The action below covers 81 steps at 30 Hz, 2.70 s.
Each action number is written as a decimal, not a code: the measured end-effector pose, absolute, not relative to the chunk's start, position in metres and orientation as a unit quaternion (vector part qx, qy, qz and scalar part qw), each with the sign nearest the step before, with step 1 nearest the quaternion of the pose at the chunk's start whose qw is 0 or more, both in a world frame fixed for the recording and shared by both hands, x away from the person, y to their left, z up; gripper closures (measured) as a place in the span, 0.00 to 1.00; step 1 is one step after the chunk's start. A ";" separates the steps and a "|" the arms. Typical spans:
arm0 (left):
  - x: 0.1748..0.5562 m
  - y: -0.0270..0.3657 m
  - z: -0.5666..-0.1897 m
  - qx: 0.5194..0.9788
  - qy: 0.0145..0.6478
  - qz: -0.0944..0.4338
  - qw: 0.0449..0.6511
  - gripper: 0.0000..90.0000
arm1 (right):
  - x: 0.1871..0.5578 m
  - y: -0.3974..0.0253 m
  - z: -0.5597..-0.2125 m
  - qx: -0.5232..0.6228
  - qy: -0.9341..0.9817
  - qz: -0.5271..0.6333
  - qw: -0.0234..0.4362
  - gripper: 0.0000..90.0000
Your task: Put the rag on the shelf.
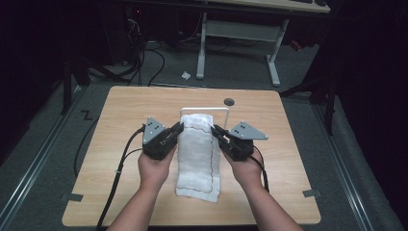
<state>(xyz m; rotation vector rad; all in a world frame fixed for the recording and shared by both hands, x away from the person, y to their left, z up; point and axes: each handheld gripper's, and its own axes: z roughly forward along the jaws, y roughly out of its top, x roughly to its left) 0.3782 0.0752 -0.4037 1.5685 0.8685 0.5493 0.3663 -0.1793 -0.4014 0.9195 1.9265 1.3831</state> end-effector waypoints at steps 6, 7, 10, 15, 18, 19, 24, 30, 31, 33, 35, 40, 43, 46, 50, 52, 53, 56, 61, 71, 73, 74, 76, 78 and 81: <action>0.375 0.074 -0.387 0.669 0.359 0.250 0.601 0.96 | 0.363 -0.181 -0.386 0.338 0.712 0.534 0.306 0.93; 0.375 0.074 -0.384 0.668 0.357 0.252 0.603 0.96 | 0.363 -0.181 -0.386 0.338 0.712 0.534 0.306 0.93; 0.375 0.073 -0.375 0.666 0.349 0.258 0.607 0.96 | 0.362 -0.183 -0.376 0.333 0.707 0.539 0.313 0.93; 0.376 0.070 -0.363 0.662 0.337 0.266 0.615 0.96 | 0.363 -0.187 -0.364 0.330 0.699 0.547 0.322 0.93; 0.377 0.069 -0.356 0.657 0.332 0.270 0.620 0.96 | 0.363 -0.189 -0.356 0.331 0.694 0.551 0.325 0.93; 0.378 0.068 -0.354 0.657 0.330 0.272 0.621 0.96 | 0.363 -0.189 -0.354 0.329 0.692 0.552 0.328 0.93; 0.379 0.065 -0.343 0.645 0.326 0.279 0.632 0.96 | 0.364 -0.192 -0.343 0.327 0.684 0.558 0.337 0.93; 0.389 0.062 -0.338 0.648 0.325 0.289 0.625 0.96 | 0.373 -0.193 -0.337 0.332 0.683 0.554 0.341 0.93; 0.390 0.061 -0.338 0.647 0.324 0.290 0.626 0.96 | 0.374 -0.194 -0.336 0.332 0.683 0.554 0.342 0.93; 0.392 0.061 -0.337 0.646 0.324 0.291 0.627 0.96 | 0.375 -0.194 -0.336 0.332 0.683 0.553 0.342 0.93; 0.397 0.061 -0.338 0.646 0.326 0.282 0.630 0.96 | 0.378 -0.195 -0.335 0.332 0.684 0.552 0.342 0.93; 0.405 0.057 -0.335 0.650 0.323 0.287 0.625 0.96 | 0.388 -0.198 -0.333 0.339 0.682 0.549 0.343 0.93; 0.411 0.055 -0.331 0.650 0.319 0.293 0.625 0.96 | 0.398 -0.199 -0.329 0.342 0.680 0.548 0.346 0.93; 0.419 0.054 -0.326 0.650 0.317 0.298 0.623 0.96 | 0.404 -0.199 -0.326 0.341 0.681 0.546 0.350 0.93; 0.429 0.053 -0.320 0.646 0.317 0.301 0.626 0.96 | 0.419 -0.199 -0.320 0.352 0.674 0.552 0.342 0.93; 0.433 0.053 -0.317 0.641 0.319 0.301 0.630 0.96 | 0.422 -0.200 -0.318 0.353 0.674 0.552 0.341 0.93; 0.435 0.052 -0.316 0.640 0.320 0.301 0.631 0.96 | 0.427 -0.200 -0.316 0.354 0.672 0.554 0.339 0.93; 0.443 0.052 -0.316 0.637 0.322 0.306 0.630 0.96 | 0.435 -0.200 -0.313 0.355 0.671 0.557 0.339 0.93; 0.469 0.053 -0.326 0.634 0.344 0.288 0.630 0.96 | 0.458 -0.202 -0.321 0.369 0.665 0.566 0.319 0.93; 0.482 0.051 -0.331 0.633 0.352 0.290 0.626 0.96 | 0.476 -0.201 -0.323 0.371 0.674 0.555 0.318 0.93; 0.480 0.051 -0.329 0.630 0.346 0.295 0.629 0.96 | 0.473 -0.201 -0.321 0.365 0.674 0.555 0.323 0.93; 0.479 0.051 -0.328 0.629 0.346 0.296 0.630 0.96 | 0.471 -0.202 -0.319 0.363 0.673 0.558 0.324 0.93; 0.477 0.051 -0.325 0.626 0.343 0.296 0.634 0.96 | 0.468 -0.202 -0.316 0.361 0.668 0.562 0.330 0.93; 0.475 0.050 -0.322 0.624 0.338 0.301 0.638 0.96 | 0.468 -0.202 -0.315 0.360 0.667 0.563 0.330 0.93; 0.477 0.049 -0.320 0.624 0.335 0.308 0.635 0.96 | 0.470 -0.202 -0.312 0.359 0.666 0.562 0.335 0.93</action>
